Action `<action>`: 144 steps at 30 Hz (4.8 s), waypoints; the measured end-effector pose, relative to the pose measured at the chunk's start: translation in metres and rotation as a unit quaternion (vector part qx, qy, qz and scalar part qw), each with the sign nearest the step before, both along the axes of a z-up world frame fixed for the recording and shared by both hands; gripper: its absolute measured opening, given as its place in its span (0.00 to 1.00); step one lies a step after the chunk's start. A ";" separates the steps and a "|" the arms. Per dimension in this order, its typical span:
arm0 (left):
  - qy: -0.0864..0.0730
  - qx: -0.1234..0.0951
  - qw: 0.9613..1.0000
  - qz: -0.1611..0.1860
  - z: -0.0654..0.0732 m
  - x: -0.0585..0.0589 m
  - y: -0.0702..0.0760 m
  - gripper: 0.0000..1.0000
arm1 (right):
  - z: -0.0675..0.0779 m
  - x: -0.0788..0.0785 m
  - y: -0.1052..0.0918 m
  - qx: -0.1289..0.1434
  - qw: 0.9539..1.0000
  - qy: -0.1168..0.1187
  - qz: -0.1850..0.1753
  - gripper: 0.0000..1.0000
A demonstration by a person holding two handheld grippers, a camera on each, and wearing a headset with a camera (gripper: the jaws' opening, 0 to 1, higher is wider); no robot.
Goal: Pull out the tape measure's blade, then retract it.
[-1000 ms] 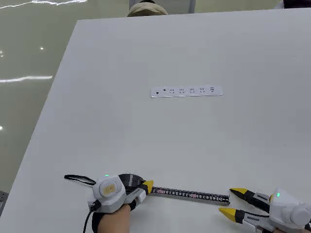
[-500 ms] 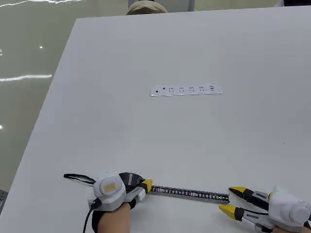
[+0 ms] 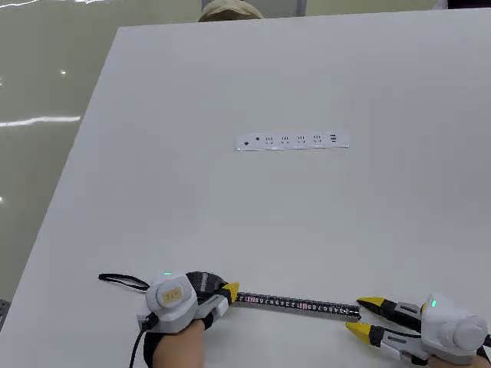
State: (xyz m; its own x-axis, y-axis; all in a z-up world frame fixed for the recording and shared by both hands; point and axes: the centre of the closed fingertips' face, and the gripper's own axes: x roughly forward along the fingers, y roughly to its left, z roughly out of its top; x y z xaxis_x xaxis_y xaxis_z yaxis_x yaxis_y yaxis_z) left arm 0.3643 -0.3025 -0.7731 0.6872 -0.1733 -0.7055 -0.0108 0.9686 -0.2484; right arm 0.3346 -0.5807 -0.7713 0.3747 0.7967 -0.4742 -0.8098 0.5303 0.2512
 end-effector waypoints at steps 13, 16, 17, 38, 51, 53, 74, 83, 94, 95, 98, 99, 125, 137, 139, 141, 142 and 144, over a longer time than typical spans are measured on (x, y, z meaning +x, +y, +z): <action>0.000 0.001 1.000 0.000 0.000 0.000 0.000 0.72 | 0.000 0.000 -0.001 0.006 1.000 -0.001 0.010 0.23; 0.000 0.001 1.000 0.000 0.000 0.000 0.000 0.72 | 0.000 0.000 0.000 0.008 1.000 -0.002 0.012 0.22; 0.000 0.002 1.000 -0.001 0.000 0.000 0.000 0.72 | -0.001 -0.001 0.000 0.007 1.000 -0.002 0.015 0.21; -0.002 0.004 1.000 0.000 -0.001 0.000 0.000 0.72 | -0.003 -0.001 -0.002 0.000 0.999 -0.019 0.041 0.13; -0.002 0.008 1.000 -0.007 -0.001 -0.001 0.000 0.72 | -0.002 0.001 -0.002 0.003 0.999 -0.011 0.045 0.13; -0.002 0.008 1.000 -0.008 -0.001 -0.001 0.000 0.72 | -0.002 0.002 -0.002 0.004 0.999 -0.011 0.045 0.13; -0.001 0.018 1.000 -0.012 -0.001 -0.002 0.000 0.72 | -0.003 0.002 -0.002 0.001 0.998 -0.025 0.051 0.11; 0.000 0.017 1.000 -0.011 -0.002 -0.001 0.000 0.71 | -0.003 0.003 -0.001 -0.004 0.998 -0.029 0.054 0.11; -0.001 0.017 1.000 -0.007 -0.001 -0.002 0.000 0.72 | -0.003 0.003 -0.001 -0.002 0.998 -0.029 0.050 0.12; -0.001 0.017 1.000 -0.006 -0.002 -0.002 0.000 0.72 | -0.003 0.004 -0.002 -0.002 0.998 -0.029 0.049 0.12; 0.001 0.015 1.000 -0.006 -0.001 -0.002 0.000 0.72 | -0.003 0.004 -0.001 -0.002 0.998 -0.029 0.048 0.12; 0.001 0.014 1.000 -0.004 -0.001 -0.002 0.000 0.72 | -0.003 0.004 -0.001 -0.002 0.998 -0.030 0.048 0.12; 0.007 0.013 1.000 0.014 0.002 -0.003 0.001 0.71 | -0.003 0.003 -0.002 -0.003 0.998 -0.029 0.047 0.12; 0.016 0.018 1.000 0.019 0.001 -0.004 0.002 0.69 | -0.004 0.003 -0.002 -0.005 0.998 -0.031 0.046 0.12; 0.017 0.019 0.999 0.019 0.001 -0.004 0.002 0.69 | -0.004 0.003 -0.002 -0.005 0.998 -0.031 0.046 0.12; 0.018 0.019 0.999 0.019 0.001 -0.004 0.002 0.69 | -0.004 0.003 -0.002 -0.005 0.998 -0.031 0.046 0.12; 0.019 0.020 0.999 0.018 0.001 -0.004 0.002 0.69 | -0.003 0.002 -0.001 -0.005 0.998 -0.031 0.046 0.12; 0.018 0.020 0.999 0.018 0.001 -0.005 0.002 0.69 | -0.003 0.003 -0.002 -0.005 0.998 -0.030 0.046 0.12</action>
